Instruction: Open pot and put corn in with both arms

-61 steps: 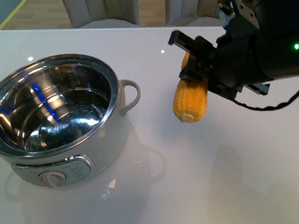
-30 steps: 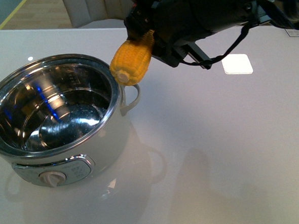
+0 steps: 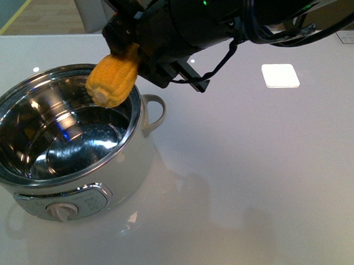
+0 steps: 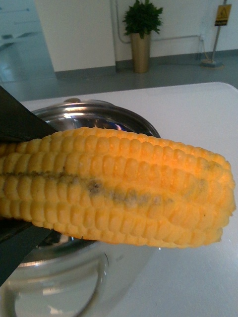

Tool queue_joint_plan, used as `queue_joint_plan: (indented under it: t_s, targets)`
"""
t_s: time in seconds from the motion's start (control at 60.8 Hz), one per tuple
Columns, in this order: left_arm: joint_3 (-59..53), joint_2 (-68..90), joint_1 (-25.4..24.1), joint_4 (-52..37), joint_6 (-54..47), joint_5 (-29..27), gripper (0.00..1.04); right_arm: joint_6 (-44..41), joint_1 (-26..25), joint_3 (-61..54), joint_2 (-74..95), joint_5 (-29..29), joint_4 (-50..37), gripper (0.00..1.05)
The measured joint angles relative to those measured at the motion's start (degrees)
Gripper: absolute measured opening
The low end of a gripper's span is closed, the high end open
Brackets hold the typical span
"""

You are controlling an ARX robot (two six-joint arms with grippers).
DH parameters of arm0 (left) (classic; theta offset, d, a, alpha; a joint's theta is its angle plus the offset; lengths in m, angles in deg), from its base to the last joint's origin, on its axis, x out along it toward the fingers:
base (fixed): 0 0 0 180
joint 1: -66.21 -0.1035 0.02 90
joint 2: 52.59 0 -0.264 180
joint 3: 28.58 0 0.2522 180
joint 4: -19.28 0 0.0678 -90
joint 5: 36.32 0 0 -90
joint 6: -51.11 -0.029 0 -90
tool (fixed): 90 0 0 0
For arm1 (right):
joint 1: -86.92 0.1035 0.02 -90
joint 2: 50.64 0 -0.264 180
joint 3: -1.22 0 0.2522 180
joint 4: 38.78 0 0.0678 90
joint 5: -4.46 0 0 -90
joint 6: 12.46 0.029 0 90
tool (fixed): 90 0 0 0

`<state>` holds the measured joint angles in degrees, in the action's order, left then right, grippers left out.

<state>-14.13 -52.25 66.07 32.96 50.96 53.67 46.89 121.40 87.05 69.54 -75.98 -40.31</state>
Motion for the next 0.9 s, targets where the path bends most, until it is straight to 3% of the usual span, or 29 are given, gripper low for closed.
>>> queue_joint_plan:
  t_s: [0.329, 0.723, 0.789, 0.904]
  targets:
    - [0.0, 0.0, 0.0, 0.0, 0.0, 0.0, 0.98, 0.37, 3.96, 2.36, 3.43, 4.87, -0.28, 0.23]
    - [0.0, 0.0, 0.0, 0.0, 0.0, 0.0, 0.98, -0.17, 5.22, 2.91, 5.05, 7.93, 0.2, 0.23]
    - [0.0, 0.0, 0.0, 0.0, 0.0, 0.0, 0.98, -0.2, 5.2, 3.21, 5.27, 7.93, 0.31, 0.27]
    - [0.0, 0.0, 0.0, 0.0, 0.0, 0.0, 0.98, -0.46, 5.22, 3.82, 5.64, 8.09, 0.94, 0.45]
